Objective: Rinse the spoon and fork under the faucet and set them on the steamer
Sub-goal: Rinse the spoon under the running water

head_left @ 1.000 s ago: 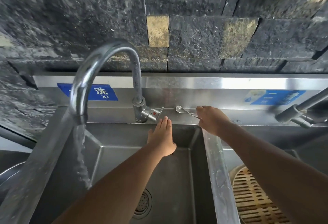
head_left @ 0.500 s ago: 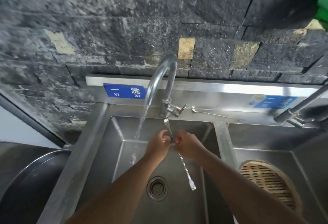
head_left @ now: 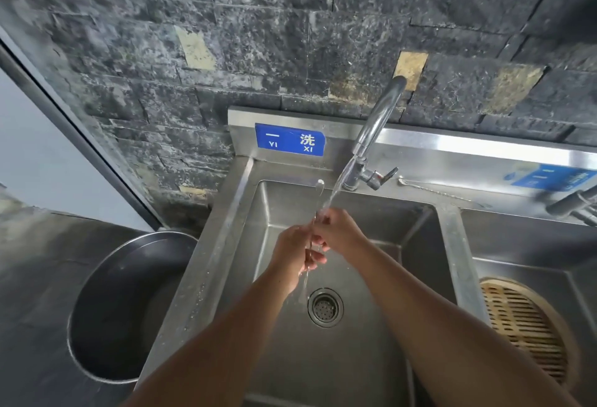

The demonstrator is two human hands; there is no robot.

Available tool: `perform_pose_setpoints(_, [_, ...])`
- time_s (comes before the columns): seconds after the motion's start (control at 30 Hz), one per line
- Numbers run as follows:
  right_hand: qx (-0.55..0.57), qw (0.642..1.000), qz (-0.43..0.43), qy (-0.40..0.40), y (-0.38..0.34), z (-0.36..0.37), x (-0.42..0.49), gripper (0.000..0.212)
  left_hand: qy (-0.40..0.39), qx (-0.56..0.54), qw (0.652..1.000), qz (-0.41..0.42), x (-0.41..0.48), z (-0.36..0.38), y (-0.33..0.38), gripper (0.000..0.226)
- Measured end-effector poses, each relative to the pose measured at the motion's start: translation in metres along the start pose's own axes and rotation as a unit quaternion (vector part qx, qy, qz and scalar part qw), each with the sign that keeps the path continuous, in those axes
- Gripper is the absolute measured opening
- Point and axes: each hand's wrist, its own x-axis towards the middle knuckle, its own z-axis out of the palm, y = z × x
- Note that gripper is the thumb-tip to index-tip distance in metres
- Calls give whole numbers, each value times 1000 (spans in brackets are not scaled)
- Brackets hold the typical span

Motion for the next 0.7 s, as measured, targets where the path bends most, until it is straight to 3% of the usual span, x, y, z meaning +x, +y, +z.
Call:
perform_pose_setpoints(0.2, [66, 997, 16, 39, 10, 4, -11, 13, 60, 8, 996, 64, -5, 5, -12, 21])
perform_pose_setpoints(0.4, [96, 995, 14, 13, 23, 4, -13, 31, 120, 90, 983, 110, -17, 11, -25, 19])
perform_pose_setpoints(0.57, [126, 991, 4, 33, 14, 10, -9, 7, 161, 88, 974, 132, -30, 9, -35, 20])
perform_pose_setpoints(0.7, [184, 982, -9, 47, 8, 11, -6, 31, 172, 112, 968, 143, -42, 2, -45, 20])
